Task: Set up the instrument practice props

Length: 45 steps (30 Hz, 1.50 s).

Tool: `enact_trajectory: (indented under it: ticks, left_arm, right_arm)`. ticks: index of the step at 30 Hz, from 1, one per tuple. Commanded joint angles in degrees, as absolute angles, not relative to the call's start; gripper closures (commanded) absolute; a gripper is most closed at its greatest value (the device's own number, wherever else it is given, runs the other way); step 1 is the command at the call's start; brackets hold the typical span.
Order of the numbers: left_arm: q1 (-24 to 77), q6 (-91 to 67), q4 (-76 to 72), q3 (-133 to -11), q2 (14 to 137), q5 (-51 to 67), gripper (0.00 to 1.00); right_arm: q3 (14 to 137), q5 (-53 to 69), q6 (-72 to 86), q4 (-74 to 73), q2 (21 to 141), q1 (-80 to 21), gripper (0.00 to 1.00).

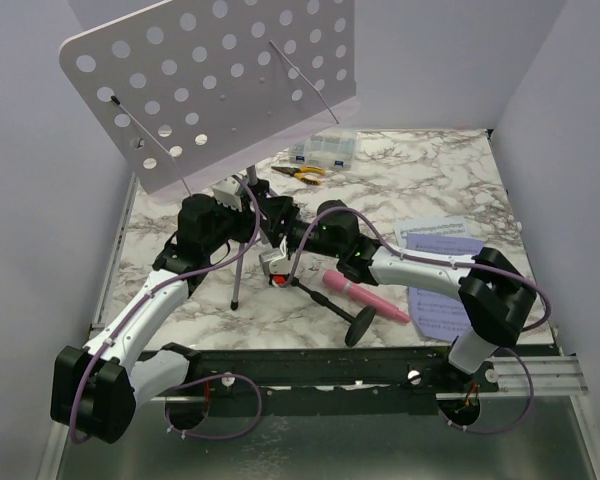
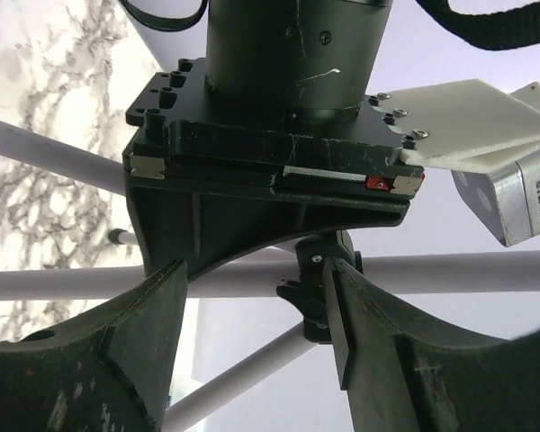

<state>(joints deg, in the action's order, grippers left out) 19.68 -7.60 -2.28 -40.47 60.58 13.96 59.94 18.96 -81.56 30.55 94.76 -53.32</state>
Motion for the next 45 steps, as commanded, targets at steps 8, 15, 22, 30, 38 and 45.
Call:
enact_trajectory:
  ticks: [8,15,22,30,38,45]
  left_arm:
    - [20.36,-13.28,7.21,-37.89,60.99,17.28,1.00]
    - [20.39,-13.18,7.21,-37.88,61.21,17.23,1.00]
    - [20.39,-13.19,7.21,-37.95,61.52,17.19,1.00]
    - [20.39,-13.12,7.30,-37.88,61.96,16.96,1.00]
    - [20.41,-13.04,7.31,-37.88,62.27,16.79,1.00]
    - [20.39,-13.03,7.32,-38.03,62.73,16.79,1.00]
  right_arm:
    - [62.66,8.87,-93.08,39.61,100.58,-53.18,0.42]
    - [63.89,5.19,-92.27,42.08,101.94,-53.17,0.73]
    - [63.56,4.79,-76.04,39.71,99.22,-53.34,0.86]
    - [64.09,2.15,-27.84,38.17,96.31,-53.13,1.00]
    - [56.77,-7.67,24.45,44.58,93.56,-51.15,1.00]
    - [56.47,-16.12,67.26,32.41,90.80,-49.92,1.00]
